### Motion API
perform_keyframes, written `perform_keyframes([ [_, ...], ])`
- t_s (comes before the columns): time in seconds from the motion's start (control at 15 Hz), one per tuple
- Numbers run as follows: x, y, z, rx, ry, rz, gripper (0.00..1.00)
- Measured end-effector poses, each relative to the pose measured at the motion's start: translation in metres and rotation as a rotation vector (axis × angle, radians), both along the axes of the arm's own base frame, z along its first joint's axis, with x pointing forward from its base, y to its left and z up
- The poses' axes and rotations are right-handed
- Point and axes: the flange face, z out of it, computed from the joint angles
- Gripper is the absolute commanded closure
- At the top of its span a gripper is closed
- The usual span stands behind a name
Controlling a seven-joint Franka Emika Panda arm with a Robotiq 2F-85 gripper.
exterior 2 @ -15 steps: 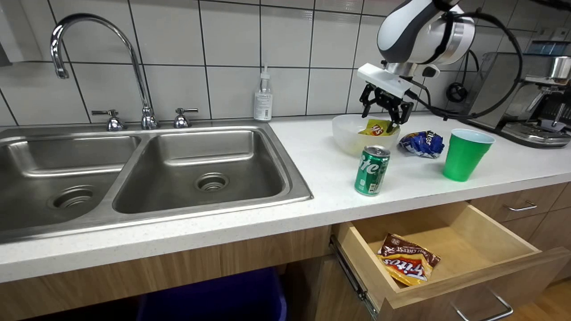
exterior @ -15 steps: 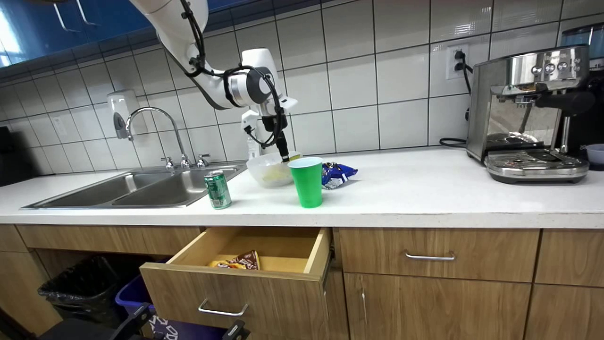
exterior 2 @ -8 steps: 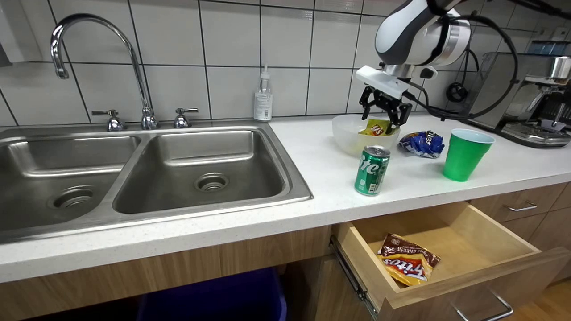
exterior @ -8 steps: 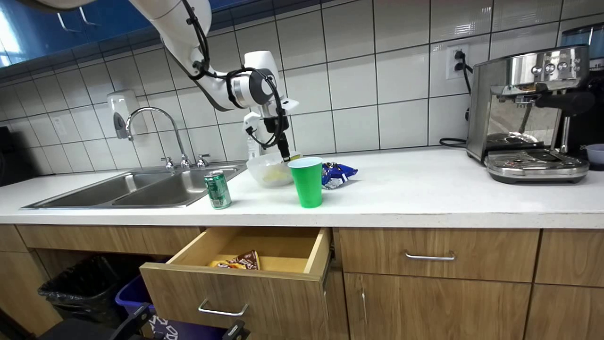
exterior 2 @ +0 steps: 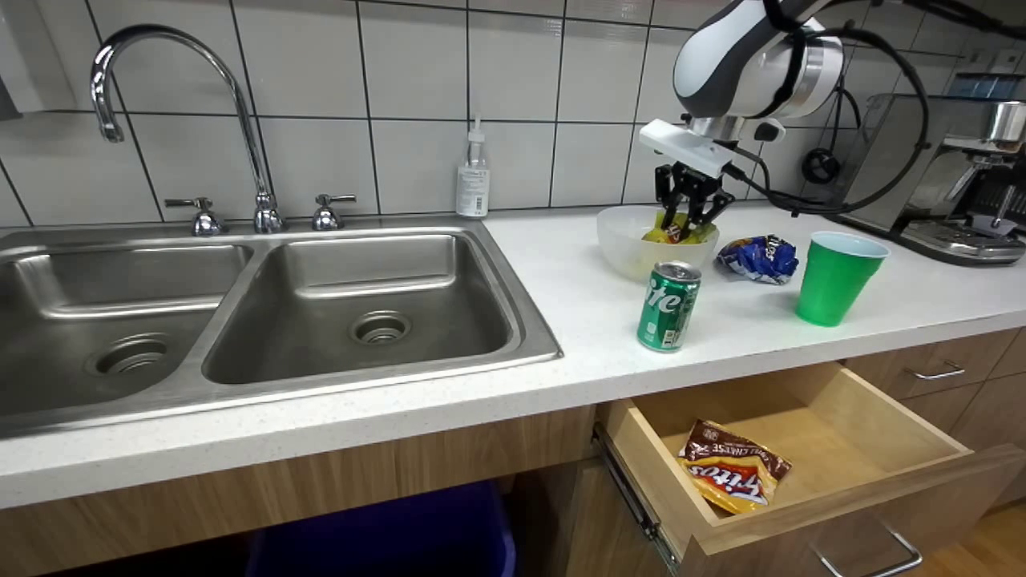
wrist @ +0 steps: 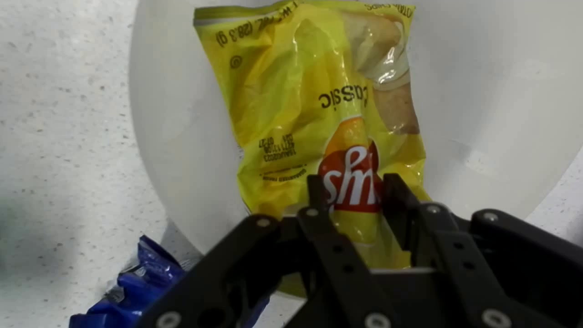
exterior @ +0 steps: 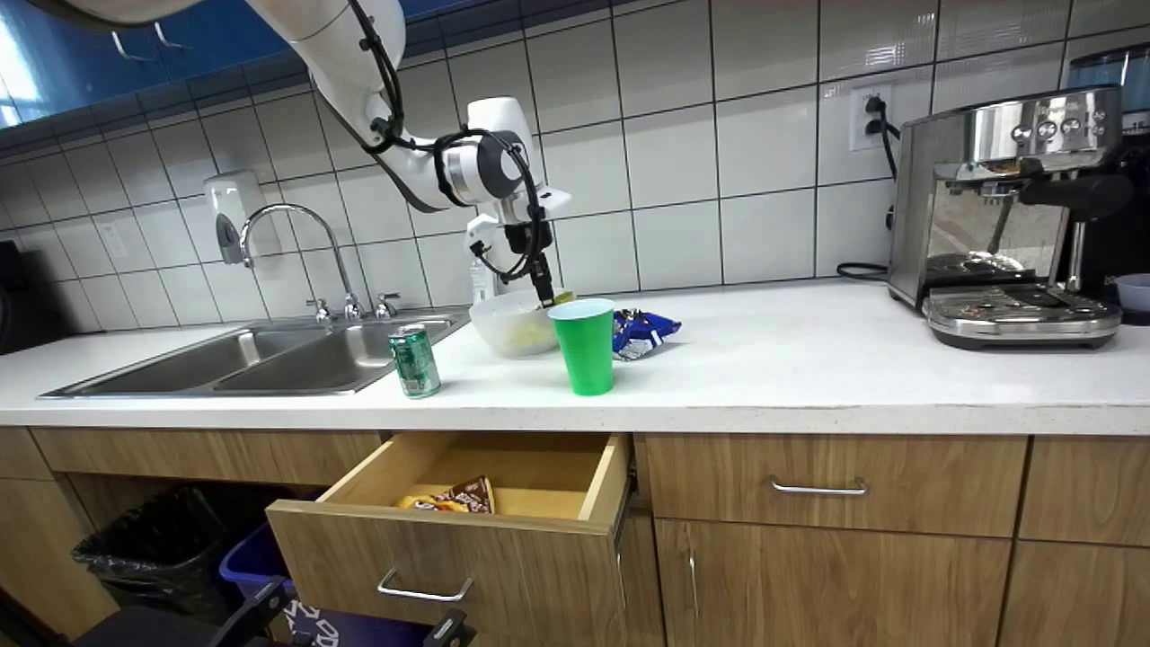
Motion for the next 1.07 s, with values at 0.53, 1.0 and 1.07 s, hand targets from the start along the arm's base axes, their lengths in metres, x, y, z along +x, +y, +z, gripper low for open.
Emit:
perform_keyframes([
  [0.53, 0.001, 0.000, 0.001, -0.004, 0.005, -0.005, 1.00],
  [1.0, 0.002, 0.008, 0.014, 0.002, -0.013, 0.006, 1.00],
  [1.07, 0.002, 0.010, 0.020, 0.004, -0.022, 0.009, 1.00],
])
